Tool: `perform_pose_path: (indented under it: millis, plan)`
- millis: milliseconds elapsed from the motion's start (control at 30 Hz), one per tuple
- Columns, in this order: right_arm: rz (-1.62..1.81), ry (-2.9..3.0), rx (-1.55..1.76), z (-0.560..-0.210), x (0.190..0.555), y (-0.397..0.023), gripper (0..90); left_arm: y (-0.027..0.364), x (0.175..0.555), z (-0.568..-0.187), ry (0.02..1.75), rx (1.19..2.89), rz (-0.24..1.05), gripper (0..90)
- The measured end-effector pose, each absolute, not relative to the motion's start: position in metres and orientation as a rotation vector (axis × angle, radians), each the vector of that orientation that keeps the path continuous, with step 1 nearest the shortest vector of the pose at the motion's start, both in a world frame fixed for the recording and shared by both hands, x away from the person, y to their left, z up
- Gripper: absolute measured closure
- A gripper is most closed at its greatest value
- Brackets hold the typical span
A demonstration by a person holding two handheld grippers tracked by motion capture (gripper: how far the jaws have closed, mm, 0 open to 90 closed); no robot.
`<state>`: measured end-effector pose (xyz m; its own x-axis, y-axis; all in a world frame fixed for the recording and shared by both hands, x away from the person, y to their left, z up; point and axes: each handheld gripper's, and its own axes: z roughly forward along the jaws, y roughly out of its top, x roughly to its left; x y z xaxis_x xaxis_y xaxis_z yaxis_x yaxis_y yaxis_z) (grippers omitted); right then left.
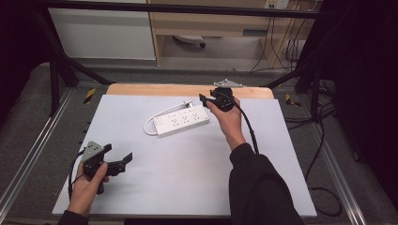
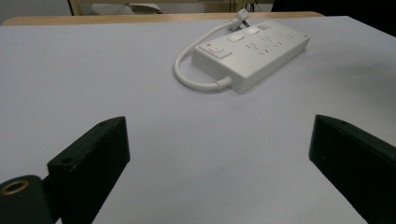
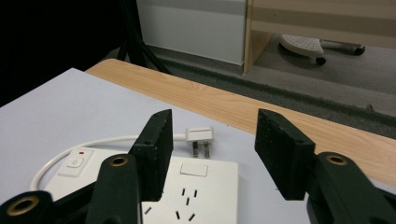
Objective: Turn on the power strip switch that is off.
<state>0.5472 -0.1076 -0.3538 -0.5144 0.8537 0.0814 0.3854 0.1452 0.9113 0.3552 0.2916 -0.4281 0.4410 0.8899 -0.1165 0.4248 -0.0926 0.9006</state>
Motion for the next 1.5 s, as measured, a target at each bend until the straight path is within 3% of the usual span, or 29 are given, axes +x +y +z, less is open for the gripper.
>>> perform_pose_path:
  millis: [767, 1500]
  plan:
    - [1.372, 1.927, 1.21, -0.373, 0.568, -0.1, 74.7, 0.291, 0.355, -0.428, 1.143, 1.701, 0.583, 5.4]
    - [1.335, 1.936, 1.208, -0.389, 0.581, -0.09, 85.9, 0.29, 0.355, -0.426, 1.134, 1.699, 0.584, 5.8]
